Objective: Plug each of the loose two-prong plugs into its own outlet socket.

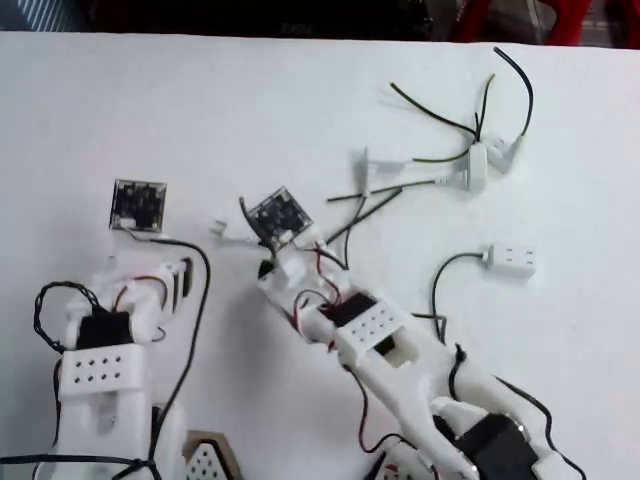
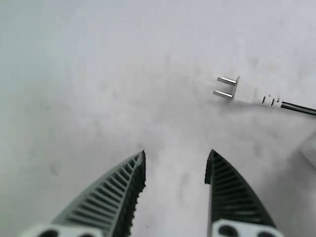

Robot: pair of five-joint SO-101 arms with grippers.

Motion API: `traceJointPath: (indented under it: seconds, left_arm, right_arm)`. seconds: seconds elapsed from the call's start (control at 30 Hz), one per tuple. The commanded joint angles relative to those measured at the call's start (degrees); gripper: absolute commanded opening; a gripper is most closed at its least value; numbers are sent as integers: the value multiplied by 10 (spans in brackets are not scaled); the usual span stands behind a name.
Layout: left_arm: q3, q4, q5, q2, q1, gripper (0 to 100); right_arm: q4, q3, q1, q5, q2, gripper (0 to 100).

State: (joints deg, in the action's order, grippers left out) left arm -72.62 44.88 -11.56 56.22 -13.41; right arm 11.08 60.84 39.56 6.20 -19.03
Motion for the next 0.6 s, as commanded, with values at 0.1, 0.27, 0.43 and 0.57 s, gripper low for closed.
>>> traceJointPath:
  seconds: [0.1, 0.27, 0.43, 0.57]
  left_arm:
    - [1, -11, 5, 15, -6, 203]
    - [1, -11, 5, 15, -6, 203]
    - [1, -11, 5, 14, -6, 203]
    - [1, -11, 5, 14, -6, 203]
  right_arm:
    - [16, -6, -9, 7, -10, 17]
    - [44, -6, -9, 7, -18, 17]
    - [42, -4, -10, 7, 1, 17]
    - [39, -9, -10, 7, 44, 17]
